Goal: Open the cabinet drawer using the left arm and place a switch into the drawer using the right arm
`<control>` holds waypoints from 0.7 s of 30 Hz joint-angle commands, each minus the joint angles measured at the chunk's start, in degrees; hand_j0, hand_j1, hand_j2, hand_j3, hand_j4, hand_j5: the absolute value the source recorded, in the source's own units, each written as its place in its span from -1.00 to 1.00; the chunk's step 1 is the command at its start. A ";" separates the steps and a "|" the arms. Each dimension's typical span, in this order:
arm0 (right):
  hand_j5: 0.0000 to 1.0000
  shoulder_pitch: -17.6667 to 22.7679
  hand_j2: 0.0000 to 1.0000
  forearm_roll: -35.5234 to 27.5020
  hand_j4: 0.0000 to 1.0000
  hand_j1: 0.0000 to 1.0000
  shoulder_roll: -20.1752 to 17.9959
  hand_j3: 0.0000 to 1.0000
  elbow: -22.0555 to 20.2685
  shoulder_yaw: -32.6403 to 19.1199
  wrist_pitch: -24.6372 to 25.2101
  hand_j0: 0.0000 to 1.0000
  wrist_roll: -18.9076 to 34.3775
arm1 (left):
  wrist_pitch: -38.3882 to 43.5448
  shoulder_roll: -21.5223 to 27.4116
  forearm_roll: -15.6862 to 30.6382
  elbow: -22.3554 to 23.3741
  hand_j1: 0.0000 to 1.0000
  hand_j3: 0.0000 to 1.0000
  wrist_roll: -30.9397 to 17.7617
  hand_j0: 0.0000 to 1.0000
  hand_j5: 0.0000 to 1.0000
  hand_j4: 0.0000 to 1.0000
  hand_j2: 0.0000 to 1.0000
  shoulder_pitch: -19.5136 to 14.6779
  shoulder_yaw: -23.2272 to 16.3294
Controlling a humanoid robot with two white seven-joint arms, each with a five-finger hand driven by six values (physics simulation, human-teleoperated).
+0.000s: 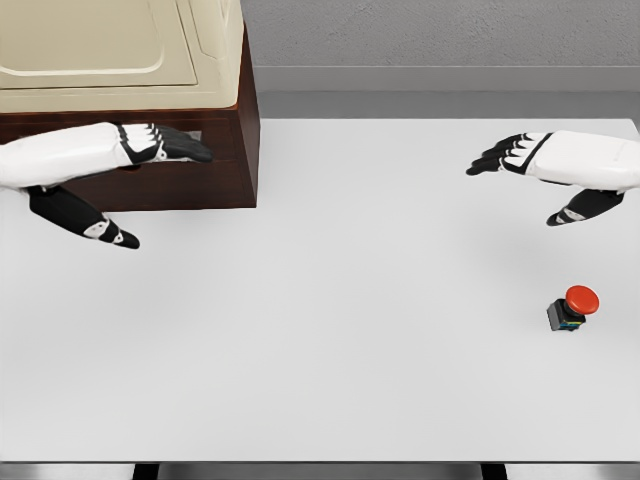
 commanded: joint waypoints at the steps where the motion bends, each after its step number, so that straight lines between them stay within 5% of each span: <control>1: 1.00 0.00 1.00 -0.34 1.00 1.00 -0.09 1.00 0.58 -0.03 0.16 1.00 -0.03 | 0.11 0.04 0.47 0.00 1.00 1.00 0.03 1.00 1.00 1.00 1.00 0.00 -0.63; 6: 1.00 1.32 1.00 -0.17 1.00 1.00 -0.88 1.00 1.54 -0.38 0.16 1.00 -0.03 | 0.11 0.48 0.47 0.00 1.00 1.00 0.11 1.00 1.00 1.00 1.00 0.00 -0.63; 13: 1.00 2.72 1.00 -0.17 1.00 1.00 -8.18 1.00 1.54 -0.73 0.16 1.00 -0.03 | 0.11 -2.24 1.88 0.00 1.00 1.00 5.83 1.00 1.00 1.00 1.00 -3.43 -0.10; 15: 1.00 4.04 1.00 -0.25 1.00 1.00 -8.35 1.00 1.63 -0.91 0.16 1.00 -0.03 | 0.11 -2.59 3.37 0.00 1.00 1.00 3.81 1.00 1.00 1.00 1.00 -3.43 -0.37; 18: 1.00 6.15 1.00 -0.25 1.00 1.00 -9.05 1.00 1.81 -1.26 0.16 1.00 -0.03 | 3.64 -1.89 5.66 0.00 1.00 1.00 -6.91 1.00 1.00 1.00 1.00 -4.92 -0.02; 21: 1.00 6.86 1.00 -0.25 1.00 1.00 -9.32 1.00 5.23 -1.35 0.16 1.00 -0.03 | 3.64 -1.01 5.48 0.00 1.00 1.00 -7.97 1.00 1.00 1.00 1.00 -5.98 0.34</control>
